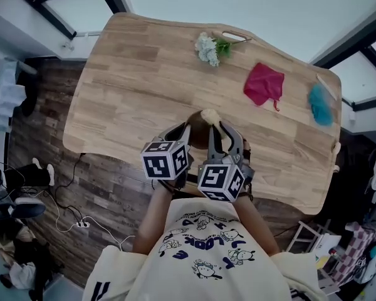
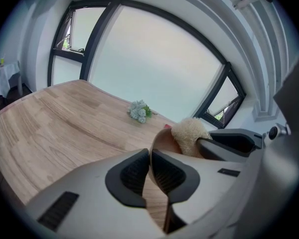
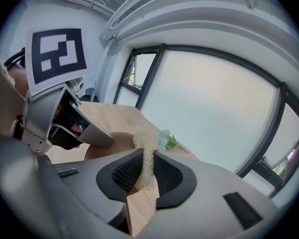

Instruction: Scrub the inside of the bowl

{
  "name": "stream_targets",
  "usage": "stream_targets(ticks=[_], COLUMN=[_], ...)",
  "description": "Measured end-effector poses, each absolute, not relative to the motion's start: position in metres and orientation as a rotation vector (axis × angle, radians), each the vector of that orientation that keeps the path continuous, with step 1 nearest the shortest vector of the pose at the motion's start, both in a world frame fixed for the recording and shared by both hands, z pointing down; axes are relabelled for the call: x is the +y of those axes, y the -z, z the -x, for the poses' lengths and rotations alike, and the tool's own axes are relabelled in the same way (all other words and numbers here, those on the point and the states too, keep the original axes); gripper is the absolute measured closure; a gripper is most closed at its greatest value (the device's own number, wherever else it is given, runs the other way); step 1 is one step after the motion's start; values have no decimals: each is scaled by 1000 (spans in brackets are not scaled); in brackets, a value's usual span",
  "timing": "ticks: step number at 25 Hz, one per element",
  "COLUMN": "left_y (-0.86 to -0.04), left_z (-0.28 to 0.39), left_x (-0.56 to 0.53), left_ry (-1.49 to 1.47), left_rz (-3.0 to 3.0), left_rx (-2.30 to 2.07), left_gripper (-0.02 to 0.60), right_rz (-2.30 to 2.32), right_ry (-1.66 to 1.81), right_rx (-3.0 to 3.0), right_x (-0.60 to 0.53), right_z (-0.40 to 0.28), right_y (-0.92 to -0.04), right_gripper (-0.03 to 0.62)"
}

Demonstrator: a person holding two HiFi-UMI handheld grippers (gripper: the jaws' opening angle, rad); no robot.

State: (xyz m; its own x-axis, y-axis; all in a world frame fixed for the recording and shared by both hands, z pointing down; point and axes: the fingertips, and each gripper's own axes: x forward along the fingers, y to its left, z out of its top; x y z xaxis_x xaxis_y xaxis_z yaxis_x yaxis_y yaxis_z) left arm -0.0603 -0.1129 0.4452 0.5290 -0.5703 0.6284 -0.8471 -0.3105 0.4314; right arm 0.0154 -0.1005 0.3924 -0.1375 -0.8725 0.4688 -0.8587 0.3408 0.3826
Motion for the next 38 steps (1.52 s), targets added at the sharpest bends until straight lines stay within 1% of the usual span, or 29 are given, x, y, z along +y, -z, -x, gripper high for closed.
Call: stream_targets(ticks=[4,9,13,20,38], left_y=[-446,-441,-437,-440,-440], left_z=[69,75,77,71,66], left_x=[-115,-118,-117,-118,-121], left_ry=[-496,-488,-496,-497,-500], left_rz=[-2023,-2043,-2052,-2046,-2047], left_rx=[-1175,-1227,-1259,-1242,-1239], left_gripper=[532,538,538,538,538], right_rz=[-1634,-1793,-1889,-1958,-1937], right_ry=[-34,-240,-407,-547,-611], right_rx=[-2008,-2074,-2051,-1994,-1996], right_x=[-104,-111,-109,-102,-104], right_z=[-30,-54,-74,-93,-90], right_y=[-376,-365,-378,-400,-410], right_gripper=[534,534,534,534,537])
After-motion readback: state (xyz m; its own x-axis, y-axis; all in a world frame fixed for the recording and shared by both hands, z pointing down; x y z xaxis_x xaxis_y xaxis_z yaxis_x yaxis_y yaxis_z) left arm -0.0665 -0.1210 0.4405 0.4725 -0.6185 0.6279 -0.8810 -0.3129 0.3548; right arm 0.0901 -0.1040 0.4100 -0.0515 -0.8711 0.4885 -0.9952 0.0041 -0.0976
